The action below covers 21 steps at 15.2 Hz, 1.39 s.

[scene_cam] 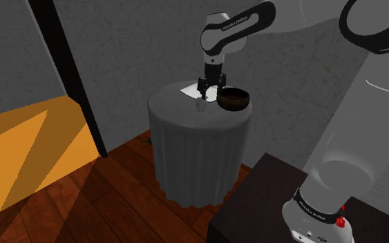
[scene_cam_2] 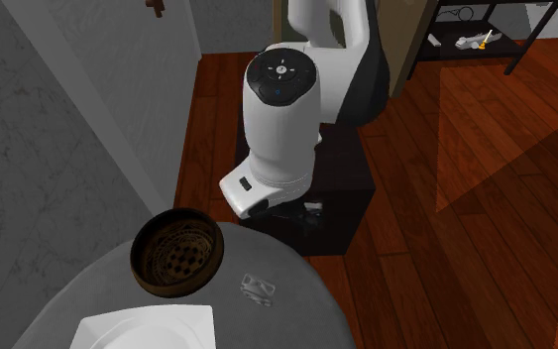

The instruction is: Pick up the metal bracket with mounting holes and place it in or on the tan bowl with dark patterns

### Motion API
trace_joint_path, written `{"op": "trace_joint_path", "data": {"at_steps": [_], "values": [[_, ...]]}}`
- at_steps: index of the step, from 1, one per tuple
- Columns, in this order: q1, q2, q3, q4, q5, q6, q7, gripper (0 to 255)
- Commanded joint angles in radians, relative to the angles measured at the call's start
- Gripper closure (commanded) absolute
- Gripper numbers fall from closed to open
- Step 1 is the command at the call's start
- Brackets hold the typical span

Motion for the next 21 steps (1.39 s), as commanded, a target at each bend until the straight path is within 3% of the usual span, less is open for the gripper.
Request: {"op": "trace_joint_path", "data": {"at_steps": [1, 8, 15, 21], "values": [[-0.005, 0.064, -0.005, 0.05, -0.002, 0.023, -0.002, 0], [-0.03, 0.324, -0.021, 0.322, 0.001, 0.038, -0.013, 0], [-0.033, 0.357, -0.019, 0.272, 0.007, 0.12, -0.017, 0], [-0.034, 0.36, -0.019, 0.269, 0.007, 0.127, -0.017, 0]]}}
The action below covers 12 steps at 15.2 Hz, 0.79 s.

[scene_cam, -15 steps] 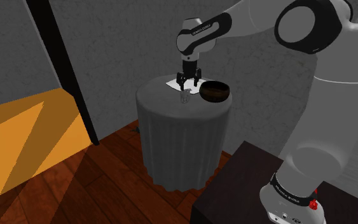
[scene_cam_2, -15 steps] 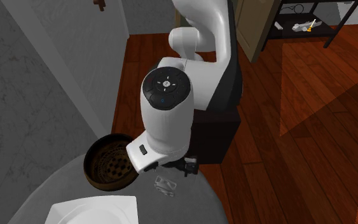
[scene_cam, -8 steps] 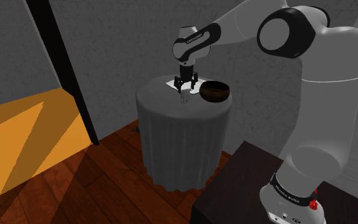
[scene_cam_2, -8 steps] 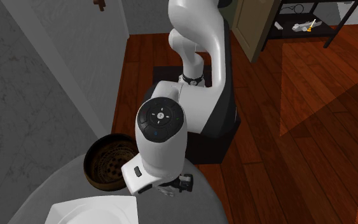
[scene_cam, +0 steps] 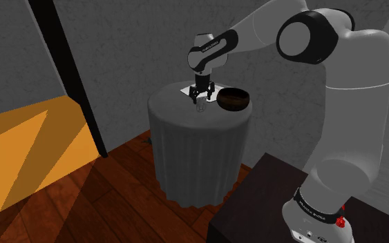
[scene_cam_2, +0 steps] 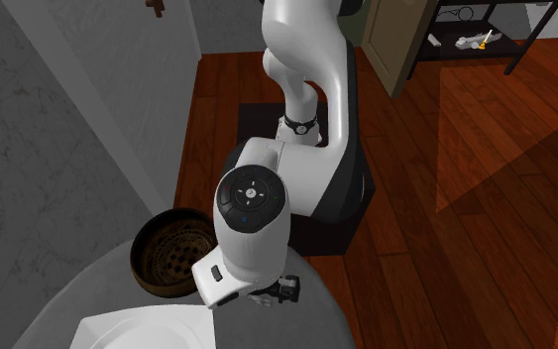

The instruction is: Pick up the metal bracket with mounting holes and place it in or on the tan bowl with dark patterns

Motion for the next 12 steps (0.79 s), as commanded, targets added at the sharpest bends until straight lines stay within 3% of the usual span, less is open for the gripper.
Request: {"op": "trace_joint_path", "data": {"at_steps": [1, 3, 4, 12], "values": [[0.0, 0.0, 0.0, 0.0, 0.0, 0.0, 0.0, 0], [0.0, 0.0, 0.0, 0.0, 0.0, 0.0, 0.0, 0], [0.0, 0.0, 0.0, 0.0, 0.0, 0.0, 0.0, 255], [0.0, 0.0, 0.0, 0.0, 0.0, 0.0, 0.0, 255]]}}
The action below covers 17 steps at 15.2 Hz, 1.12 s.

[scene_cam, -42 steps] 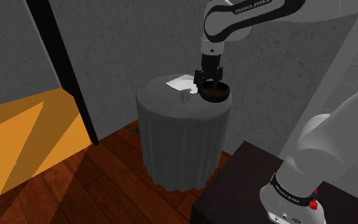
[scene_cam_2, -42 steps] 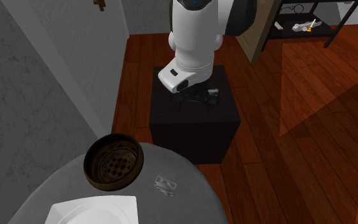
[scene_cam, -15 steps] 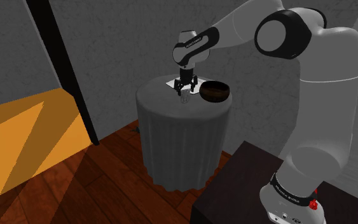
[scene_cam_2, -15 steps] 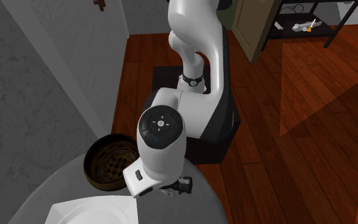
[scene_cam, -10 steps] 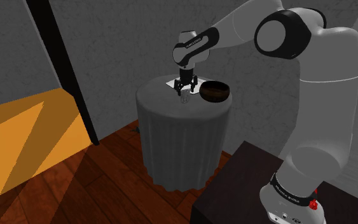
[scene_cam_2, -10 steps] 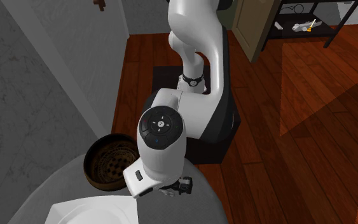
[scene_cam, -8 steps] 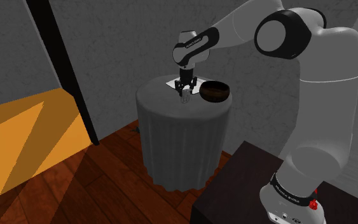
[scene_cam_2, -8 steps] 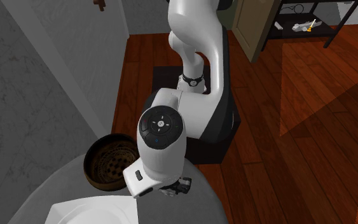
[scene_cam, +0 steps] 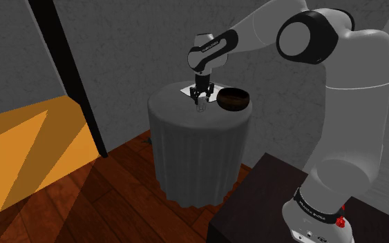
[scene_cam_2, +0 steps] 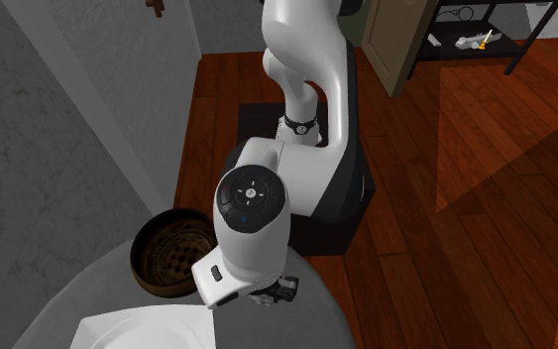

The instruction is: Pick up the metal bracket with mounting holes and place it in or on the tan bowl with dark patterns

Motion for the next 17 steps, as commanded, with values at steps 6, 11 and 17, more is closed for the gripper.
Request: {"op": "trace_joint_path", "data": {"at_steps": [6, 11, 17], "values": [[0.001, -0.025, -0.001, 0.033, -0.004, -0.058, 0.001, 255], [0.002, -0.045, -0.003, 0.072, -0.007, -0.117, 0.001, 255], [0.002, -0.063, -0.004, 0.128, -0.009, -0.191, 0.001, 255]]}}
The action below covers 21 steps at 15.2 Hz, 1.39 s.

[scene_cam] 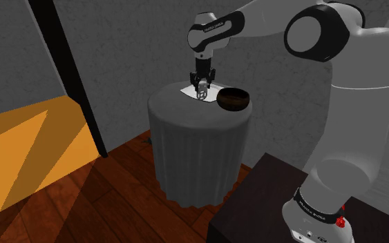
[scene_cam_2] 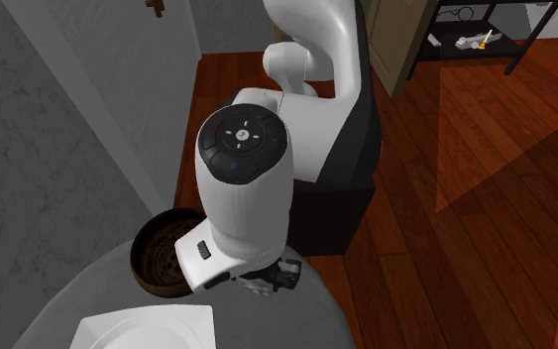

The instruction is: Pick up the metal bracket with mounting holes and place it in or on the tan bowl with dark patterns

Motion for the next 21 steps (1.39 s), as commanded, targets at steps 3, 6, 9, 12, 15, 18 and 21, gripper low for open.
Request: {"op": "trace_joint_path", "data": {"at_steps": [3, 6, 9, 12, 15, 18, 21], "values": [[0.0, -0.012, -0.001, 0.039, -0.002, -0.051, 0.0, 255], [0.0, -0.016, -0.001, 0.073, -0.002, -0.09, -0.001, 255], [-0.001, -0.018, -0.002, 0.111, -0.003, -0.129, -0.002, 255], [-0.002, -0.018, -0.002, 0.151, -0.003, -0.169, -0.003, 255], [-0.003, -0.016, -0.002, 0.195, -0.002, -0.211, -0.004, 255], [-0.015, -0.026, -0.01, 0.2, -0.002, -0.226, -0.024, 255], [-0.053, -0.057, -0.032, 0.168, -0.001, -0.222, -0.085, 255]]}}
